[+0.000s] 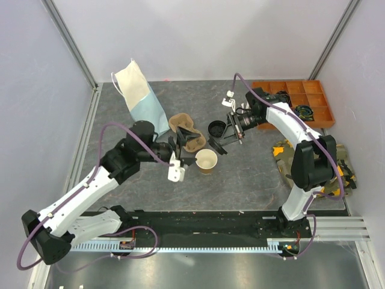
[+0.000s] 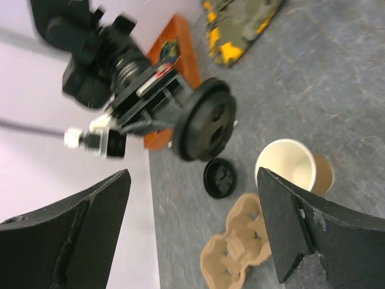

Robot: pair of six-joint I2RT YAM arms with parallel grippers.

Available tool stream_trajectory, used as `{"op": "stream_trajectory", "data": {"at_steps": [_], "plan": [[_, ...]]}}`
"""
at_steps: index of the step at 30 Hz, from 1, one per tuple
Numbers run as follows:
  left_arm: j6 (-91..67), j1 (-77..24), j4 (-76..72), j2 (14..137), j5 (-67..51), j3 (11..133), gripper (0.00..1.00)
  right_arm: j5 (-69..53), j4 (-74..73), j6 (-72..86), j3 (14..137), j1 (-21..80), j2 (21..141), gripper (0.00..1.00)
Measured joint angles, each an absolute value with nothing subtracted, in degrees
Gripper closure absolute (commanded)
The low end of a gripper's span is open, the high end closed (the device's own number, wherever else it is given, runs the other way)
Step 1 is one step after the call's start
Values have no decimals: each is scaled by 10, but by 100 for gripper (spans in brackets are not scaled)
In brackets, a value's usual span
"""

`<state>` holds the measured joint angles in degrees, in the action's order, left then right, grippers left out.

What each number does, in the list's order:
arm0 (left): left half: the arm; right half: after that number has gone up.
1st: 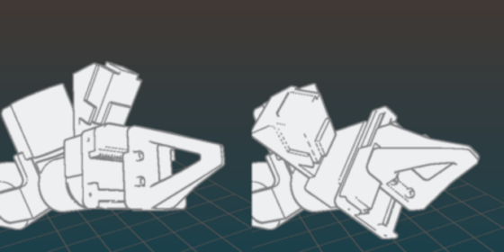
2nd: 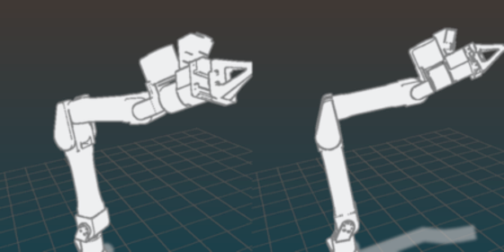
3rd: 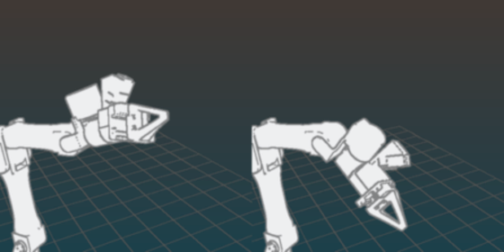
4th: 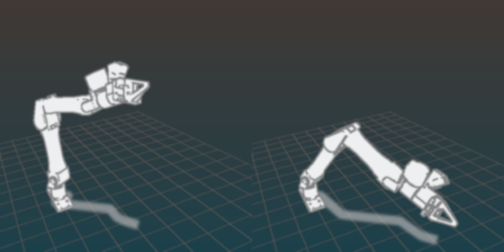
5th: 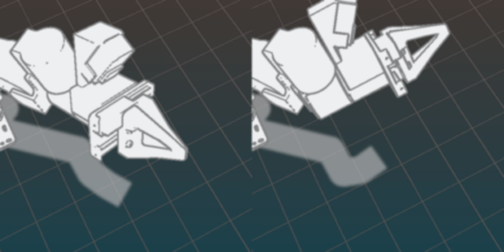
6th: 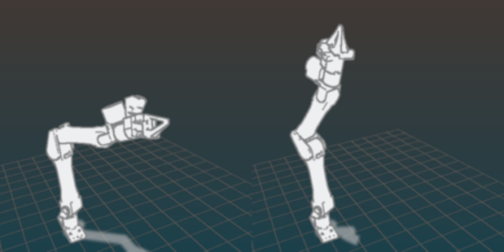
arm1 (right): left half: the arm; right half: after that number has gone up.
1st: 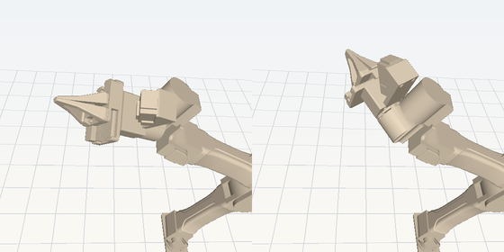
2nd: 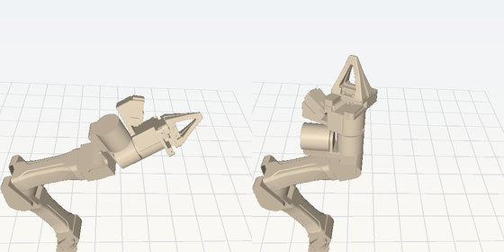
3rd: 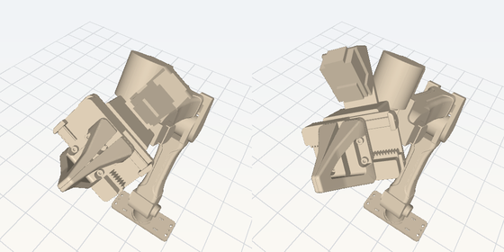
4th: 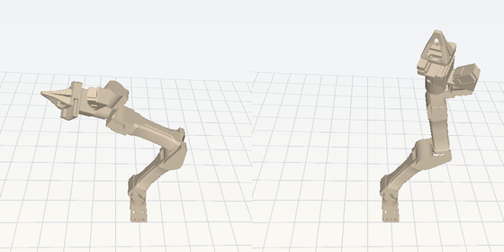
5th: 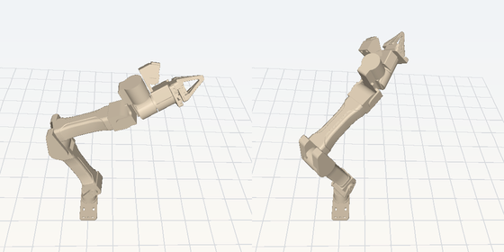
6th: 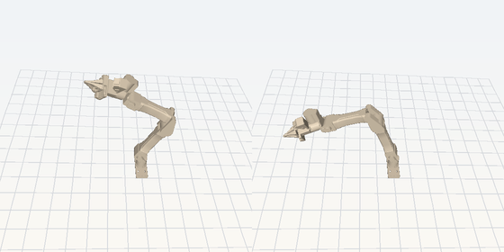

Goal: Pack the takeout coffee

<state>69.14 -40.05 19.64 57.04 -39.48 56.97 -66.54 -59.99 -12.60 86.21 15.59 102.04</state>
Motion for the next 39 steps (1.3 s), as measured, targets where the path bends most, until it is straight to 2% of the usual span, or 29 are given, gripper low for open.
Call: {"op": "stream_trajectory", "data": {"at_steps": [8, 10, 14, 22, 29, 33, 39], "plan": [[712, -468, 136, 574, -373, 543, 18, -737, -614, -122, 810, 182, 1018, 100], [708, -477, 118, 577, -367, 543, 23, -738, -613, -122, 810, 201, 1016, 100], [702, -492, 115, 584, -362, 544, 28, -740, -613, -118, 810, 228, 1009, 100], [702, -510, 154, 598, -360, 552, 43, -740, -607, -106, 810, 227, 1008, 100], [690, -515, 170, 619, -336, 574, 40, -745, -605, -104, 810, 230, 1007, 100], [548, -487, 157, 620, -312, 583, 38, -759, -605, -115, 808, 229, 999, 100], [217, -331, 82, 608, -345, 601, 39, -804, -623, -147, 825, 204, 992, 100]]}}
